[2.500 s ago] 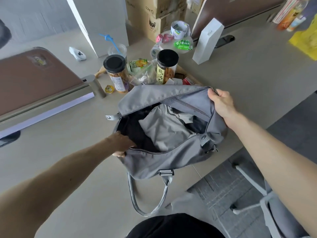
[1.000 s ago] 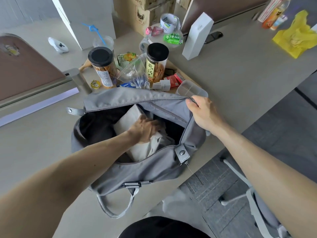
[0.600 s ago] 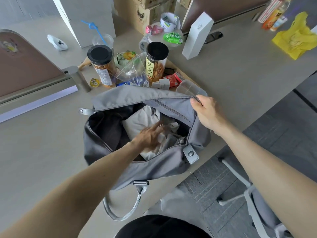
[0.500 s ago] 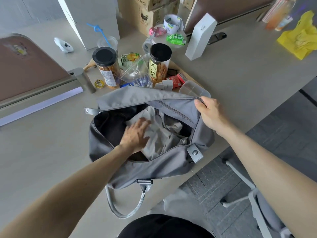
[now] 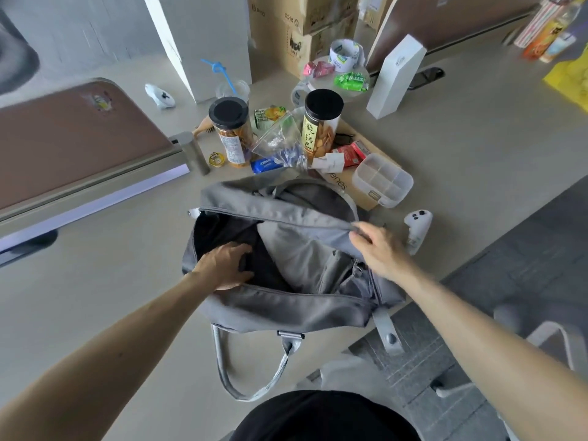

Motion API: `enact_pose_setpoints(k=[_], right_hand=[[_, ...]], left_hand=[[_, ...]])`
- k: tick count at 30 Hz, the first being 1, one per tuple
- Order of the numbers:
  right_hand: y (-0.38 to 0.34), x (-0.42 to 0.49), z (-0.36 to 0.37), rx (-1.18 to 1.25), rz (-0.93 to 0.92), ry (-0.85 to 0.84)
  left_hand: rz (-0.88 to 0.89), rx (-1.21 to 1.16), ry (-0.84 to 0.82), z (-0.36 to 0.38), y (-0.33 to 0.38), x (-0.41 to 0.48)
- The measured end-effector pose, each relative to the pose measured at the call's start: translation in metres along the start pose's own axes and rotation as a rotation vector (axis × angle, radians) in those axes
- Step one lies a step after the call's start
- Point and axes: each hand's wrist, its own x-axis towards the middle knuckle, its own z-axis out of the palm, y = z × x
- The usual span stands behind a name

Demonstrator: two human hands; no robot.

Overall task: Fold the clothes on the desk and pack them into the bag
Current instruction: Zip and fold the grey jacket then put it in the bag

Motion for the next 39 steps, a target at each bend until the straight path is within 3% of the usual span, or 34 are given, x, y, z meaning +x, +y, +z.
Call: enact_pose_setpoints(k=[6,10,16,23,32,39], right_hand=[[0.008,-0.032,0.035,-0.051,0.101,-0.199],[0.012,-0.050,0.027,0.051,0.094,-0.083],[0.042,-0.091,-0.027,0.143,0.174,0.288],[0.123,-0.204,-0.089,0.129,0.391,0.622],[0.243,-0.473,-0.115,0.179,0.779,0.937],[0.309,-0.648,-0.109,0.236,1.011,1.096]], left_hand=[[0.178,-0.166,0.356,-0.028,0.030,-0.008],[0.274,-0.188,0.412,-0.052,0.069,-0.006],[0.518,-0.151,0.369,-0.077,0.162,0.004],[0.827,-0.080,0.269,-0.073,0.335,-0.015],[1.190,0.076,0.016,0.041,0.580,-0.133],[1.361,0.094,-0.130,0.126,0.710,-0.234]])
